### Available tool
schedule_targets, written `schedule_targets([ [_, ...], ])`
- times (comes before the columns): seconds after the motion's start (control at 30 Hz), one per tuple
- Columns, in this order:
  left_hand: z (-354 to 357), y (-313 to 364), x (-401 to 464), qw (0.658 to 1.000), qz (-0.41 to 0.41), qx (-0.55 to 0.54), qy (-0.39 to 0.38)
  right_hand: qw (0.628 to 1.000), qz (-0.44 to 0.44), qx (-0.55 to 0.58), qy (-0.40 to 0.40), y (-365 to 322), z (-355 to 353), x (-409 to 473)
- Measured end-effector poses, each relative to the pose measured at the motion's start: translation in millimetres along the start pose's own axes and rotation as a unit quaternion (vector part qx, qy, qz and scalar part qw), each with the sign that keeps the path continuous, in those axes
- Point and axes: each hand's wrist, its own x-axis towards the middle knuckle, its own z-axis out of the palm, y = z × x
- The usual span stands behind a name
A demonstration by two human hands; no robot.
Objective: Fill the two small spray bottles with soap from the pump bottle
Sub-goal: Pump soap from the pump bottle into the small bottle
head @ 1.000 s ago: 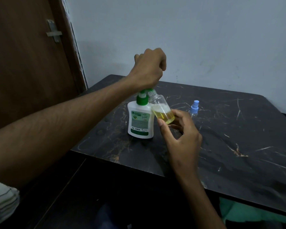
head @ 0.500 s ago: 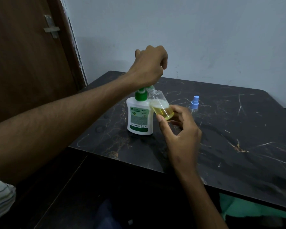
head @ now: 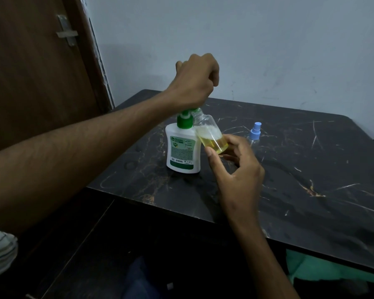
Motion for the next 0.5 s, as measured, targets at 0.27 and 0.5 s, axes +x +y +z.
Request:
schedule_targets([
  [0.27, 2.0, 0.2, -1.0, 1.000, -0.001, 0.001, 0.016, 1.000, -0.004, -0.001, 0.004, -0.2, 0.5, 0.1],
  [0.5, -1.6, 2.2, 3.3, 1.000, 0.003, -0.002, 0.029, 1.000, 0.002, 0.002, 0.005, -0.2, 1.2, 0.6],
])
